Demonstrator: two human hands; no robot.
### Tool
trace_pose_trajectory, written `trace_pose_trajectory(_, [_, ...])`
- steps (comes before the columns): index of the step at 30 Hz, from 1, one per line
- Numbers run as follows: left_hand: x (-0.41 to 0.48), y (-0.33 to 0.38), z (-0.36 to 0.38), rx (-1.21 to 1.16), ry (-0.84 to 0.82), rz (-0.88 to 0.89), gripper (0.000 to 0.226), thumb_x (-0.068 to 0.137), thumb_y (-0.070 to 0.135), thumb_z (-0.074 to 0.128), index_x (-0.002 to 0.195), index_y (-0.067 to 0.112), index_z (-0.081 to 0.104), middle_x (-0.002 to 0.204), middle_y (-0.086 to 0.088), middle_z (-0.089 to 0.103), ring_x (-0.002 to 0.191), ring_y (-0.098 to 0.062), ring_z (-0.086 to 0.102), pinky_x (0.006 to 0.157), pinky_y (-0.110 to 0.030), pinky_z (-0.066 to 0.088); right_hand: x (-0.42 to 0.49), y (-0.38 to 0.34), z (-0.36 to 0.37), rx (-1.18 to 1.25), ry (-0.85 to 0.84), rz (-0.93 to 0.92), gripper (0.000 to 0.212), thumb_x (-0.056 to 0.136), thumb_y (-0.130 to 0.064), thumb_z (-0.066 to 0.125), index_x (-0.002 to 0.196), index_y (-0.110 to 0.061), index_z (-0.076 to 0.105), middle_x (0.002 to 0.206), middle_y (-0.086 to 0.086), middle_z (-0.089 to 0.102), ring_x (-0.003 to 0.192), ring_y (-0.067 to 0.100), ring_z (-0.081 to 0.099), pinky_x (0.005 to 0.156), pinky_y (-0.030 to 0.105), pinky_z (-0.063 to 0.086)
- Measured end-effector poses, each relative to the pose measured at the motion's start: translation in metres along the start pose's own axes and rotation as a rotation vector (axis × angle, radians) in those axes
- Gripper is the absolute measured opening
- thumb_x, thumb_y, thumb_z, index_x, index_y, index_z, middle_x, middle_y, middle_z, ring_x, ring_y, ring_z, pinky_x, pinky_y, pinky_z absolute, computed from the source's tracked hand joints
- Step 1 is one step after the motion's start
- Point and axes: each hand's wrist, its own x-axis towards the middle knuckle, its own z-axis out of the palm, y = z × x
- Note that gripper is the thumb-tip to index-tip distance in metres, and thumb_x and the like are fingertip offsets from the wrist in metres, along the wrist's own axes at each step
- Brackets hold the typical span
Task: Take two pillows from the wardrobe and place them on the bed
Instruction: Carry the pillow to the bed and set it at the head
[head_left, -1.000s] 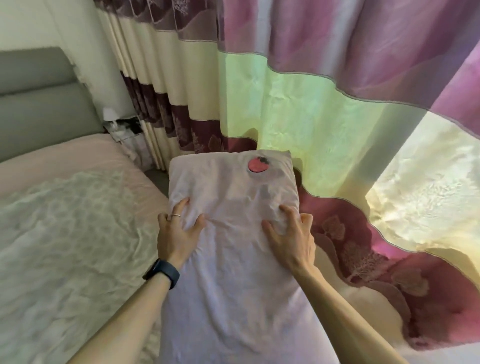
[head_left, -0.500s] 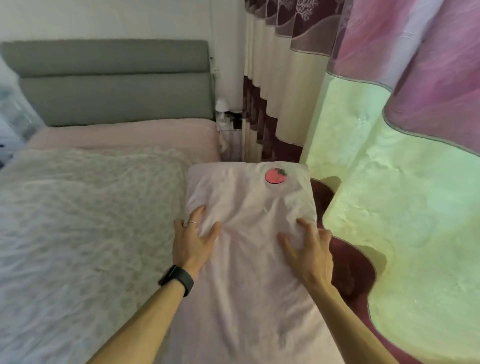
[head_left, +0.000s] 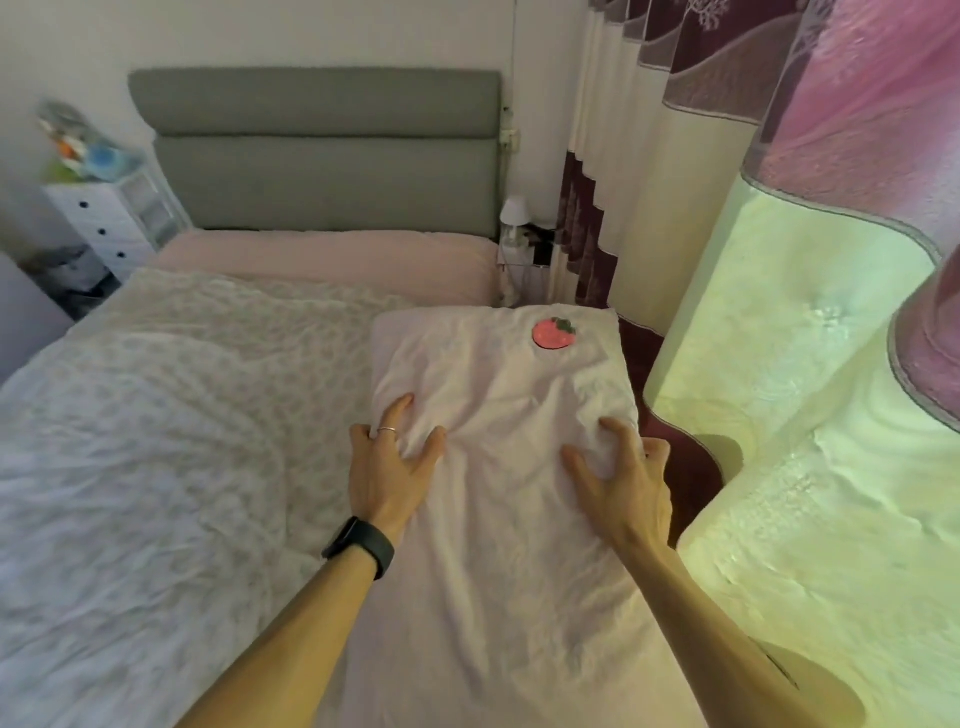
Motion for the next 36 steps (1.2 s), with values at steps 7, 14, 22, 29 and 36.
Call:
trace_pose_trajectory(7, [0.118,0.018,0.047,-0.008,0.025,-0.013,0.057,0.082,0.062,0.065,0.134,0.049,0.046,0.117,0.002,0.038,0.08,-0.019,0.061,0.067,-0.03,0.055,0.131,-0.028,0.04,0.004,-0.024,-0.036,0.059,0.079,-0.074,0.059,0.127,-0.045,0.04,0.125,0.002,0.039,0.091,0.032,0.062,0.074,0.041,0.054])
trace_pose_trajectory(14, [0.258,0.041,0.091,-0.075,-0.027,-0.074,0.055,0.085,0.059,0.065,0.136,0.05,0.046,0.12,0.005,0.036,0.088,-0.016,0.058,0.062,-0.014,0.041,0.271,-0.071,0.085,-0.014,-0.086,0.032,0.064,0.08,-0.074,0.057,0.133,-0.045,0.038,0.13,0.002,0.036,0.097,0.036,0.061,0.075,0.037,0.048])
trace_pose_trajectory(22, [0.396,0.056,0.138,-0.019,-0.014,-0.125,0.058,0.085,0.062,0.063,0.138,0.049,0.044,0.118,0.005,0.034,0.091,-0.019,0.059,0.075,-0.027,0.054,0.415,-0.109,0.138,-0.018,-0.145,0.042,0.063,0.081,-0.07,0.059,0.135,-0.044,0.038,0.127,0.003,0.034,0.104,0.038,0.058,0.084,0.042,0.049])
trace_pose_trajectory(29, [0.529,0.061,0.194,0.079,0.058,-0.187,0.06,0.084,0.065,0.061,0.138,0.047,0.043,0.124,-0.001,0.036,0.101,-0.028,0.063,0.084,-0.033,0.055,0.567,-0.131,0.209,0.004,-0.209,-0.008,0.059,0.08,-0.071,0.059,0.13,-0.045,0.043,0.121,0.0,0.035,0.101,0.033,0.057,0.081,0.038,0.048])
trace_pose_trajectory(36, [0.637,0.075,0.24,0.155,0.094,-0.28,0.063,0.082,0.067,0.059,0.139,0.047,0.042,0.12,0.0,0.036,0.092,-0.024,0.061,0.084,-0.03,0.05,0.693,-0.158,0.254,-0.015,-0.279,-0.056,0.058,0.081,-0.068,0.06,0.13,-0.042,0.043,0.121,0.001,0.037,0.104,0.031,0.054,0.083,0.04,0.048])
